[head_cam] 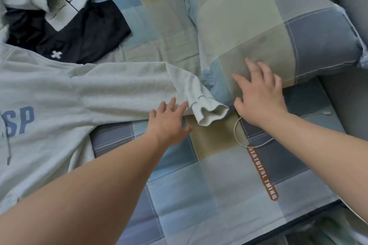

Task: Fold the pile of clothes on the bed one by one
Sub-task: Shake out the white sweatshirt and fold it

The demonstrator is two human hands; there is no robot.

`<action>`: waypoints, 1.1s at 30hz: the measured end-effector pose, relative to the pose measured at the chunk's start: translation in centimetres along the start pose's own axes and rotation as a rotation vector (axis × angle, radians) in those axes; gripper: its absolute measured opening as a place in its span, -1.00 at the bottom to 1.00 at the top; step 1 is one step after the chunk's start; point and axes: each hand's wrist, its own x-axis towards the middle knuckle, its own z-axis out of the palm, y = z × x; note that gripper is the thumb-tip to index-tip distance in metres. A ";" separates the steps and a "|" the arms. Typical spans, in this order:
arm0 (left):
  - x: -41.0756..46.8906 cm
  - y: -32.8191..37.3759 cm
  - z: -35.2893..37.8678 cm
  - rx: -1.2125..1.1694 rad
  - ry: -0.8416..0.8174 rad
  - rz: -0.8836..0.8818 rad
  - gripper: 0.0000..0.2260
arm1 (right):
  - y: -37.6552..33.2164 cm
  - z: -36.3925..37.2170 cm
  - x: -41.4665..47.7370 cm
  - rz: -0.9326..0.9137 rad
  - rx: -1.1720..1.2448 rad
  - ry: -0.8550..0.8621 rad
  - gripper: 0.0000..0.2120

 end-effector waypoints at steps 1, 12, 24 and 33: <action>0.2 0.0 0.1 -0.004 0.011 0.000 -0.31 | 0.0 -0.1 -0.1 -0.067 0.064 0.045 -0.41; 2.2 0.3 0.9 -0.161 0.066 0.028 -0.29 | -4.1 4.4 0.1 -0.038 0.339 -0.215 -0.55; 3.1 4.9 -1.3 -0.395 0.337 0.177 -0.28 | 0.6 -0.9 2.9 0.848 1.191 -0.181 -0.73; 4.5 7.0 -2.5 -0.340 0.274 0.394 -0.20 | 1.5 0.9 0.2 0.470 0.833 0.001 -0.64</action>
